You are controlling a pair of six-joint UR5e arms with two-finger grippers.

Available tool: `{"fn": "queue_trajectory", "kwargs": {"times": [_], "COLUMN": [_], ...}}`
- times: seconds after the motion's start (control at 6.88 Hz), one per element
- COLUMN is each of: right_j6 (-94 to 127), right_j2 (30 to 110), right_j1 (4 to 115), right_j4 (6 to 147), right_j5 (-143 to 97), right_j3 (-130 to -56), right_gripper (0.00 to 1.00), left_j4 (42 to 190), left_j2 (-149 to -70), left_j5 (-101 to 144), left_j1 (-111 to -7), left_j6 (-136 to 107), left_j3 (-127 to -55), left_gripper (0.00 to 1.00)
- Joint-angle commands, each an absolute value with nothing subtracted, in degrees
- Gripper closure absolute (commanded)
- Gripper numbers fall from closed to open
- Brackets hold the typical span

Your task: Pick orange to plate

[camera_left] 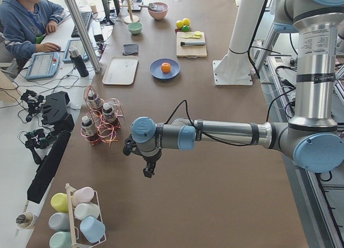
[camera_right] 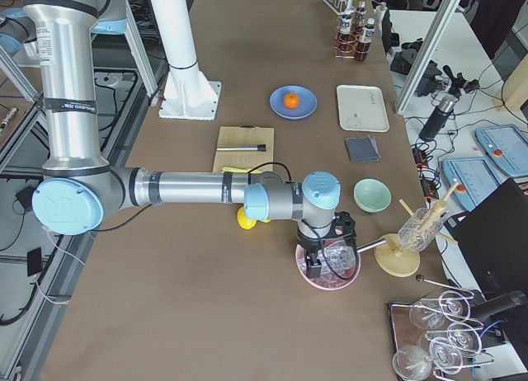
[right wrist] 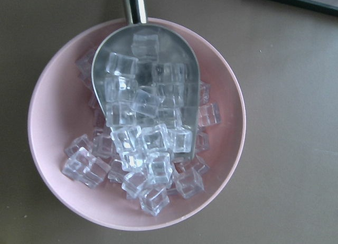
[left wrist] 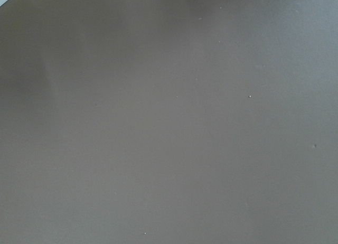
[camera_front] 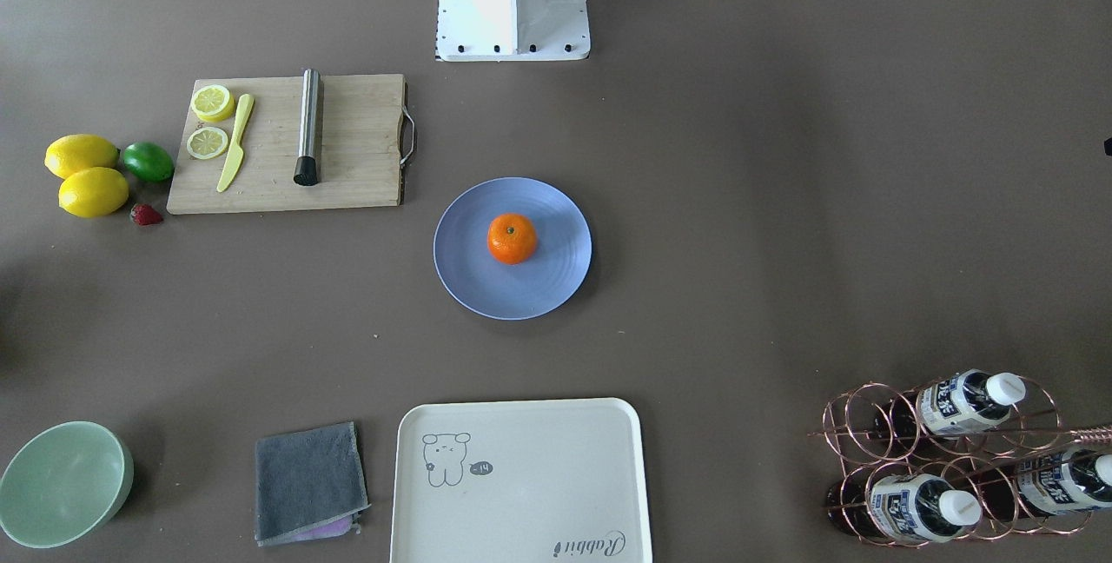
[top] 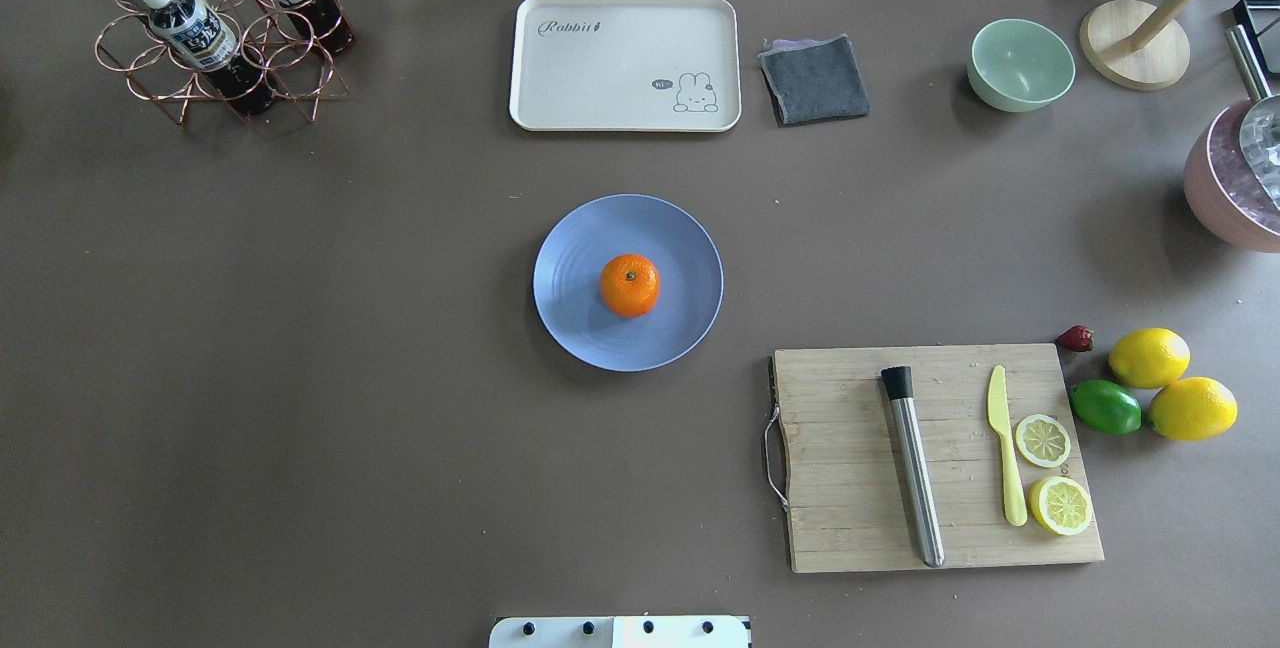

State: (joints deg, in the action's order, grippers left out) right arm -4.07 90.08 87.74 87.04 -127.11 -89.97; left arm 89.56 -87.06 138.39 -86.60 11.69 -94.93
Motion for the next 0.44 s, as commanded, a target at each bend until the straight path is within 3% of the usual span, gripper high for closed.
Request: {"fn": "queue_trajectory", "kwargs": {"times": [0.0, 0.29], "right_j6": [-4.0, -4.0], "right_j2": [93.8, 94.8], "right_j1": [89.5, 90.2], "right_j4": [86.0, 86.0], "right_j5": [-127.1, -127.1], "right_j3": [-90.3, -90.4], "right_gripper": [0.0, 0.0], "left_j4": [89.2, 89.0], "left_j2": [-87.0, -86.9], "left_j5": [138.3, 138.2], "left_j1": [-86.6, -86.7], "left_j6": [11.2, 11.2], "left_j3": [-94.5, -94.0], "left_gripper": [0.02, 0.02]}}
